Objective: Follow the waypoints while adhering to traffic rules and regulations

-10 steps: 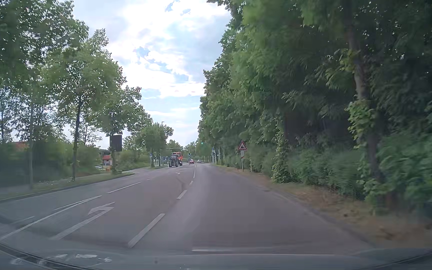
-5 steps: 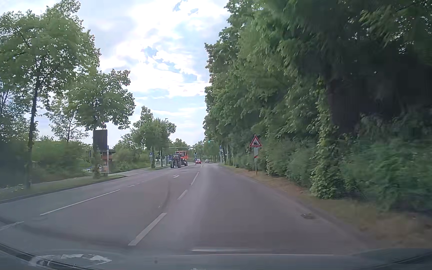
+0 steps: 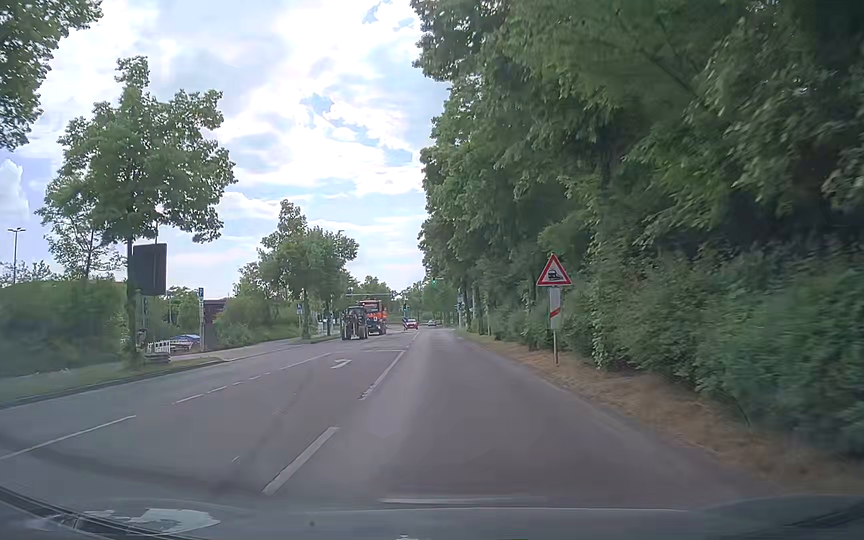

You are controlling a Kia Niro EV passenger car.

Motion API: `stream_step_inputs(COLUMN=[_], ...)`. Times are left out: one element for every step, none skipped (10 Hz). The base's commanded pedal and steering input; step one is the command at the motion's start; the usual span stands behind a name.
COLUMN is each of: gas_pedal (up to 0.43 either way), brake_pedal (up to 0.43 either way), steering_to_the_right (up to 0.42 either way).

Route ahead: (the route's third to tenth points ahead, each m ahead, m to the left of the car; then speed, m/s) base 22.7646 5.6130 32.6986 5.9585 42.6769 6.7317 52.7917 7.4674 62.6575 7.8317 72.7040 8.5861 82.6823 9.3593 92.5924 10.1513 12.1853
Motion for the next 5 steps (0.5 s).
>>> stream_step_inputs(gas_pedal=[0.138,0.067,0.059,0.059,0.059], brake_pedal=[0.018,0.018,0.018,0.018,0.018], steering_to_the_right=[-0.026,-0.023,-0.022,-0.021,-0.016])
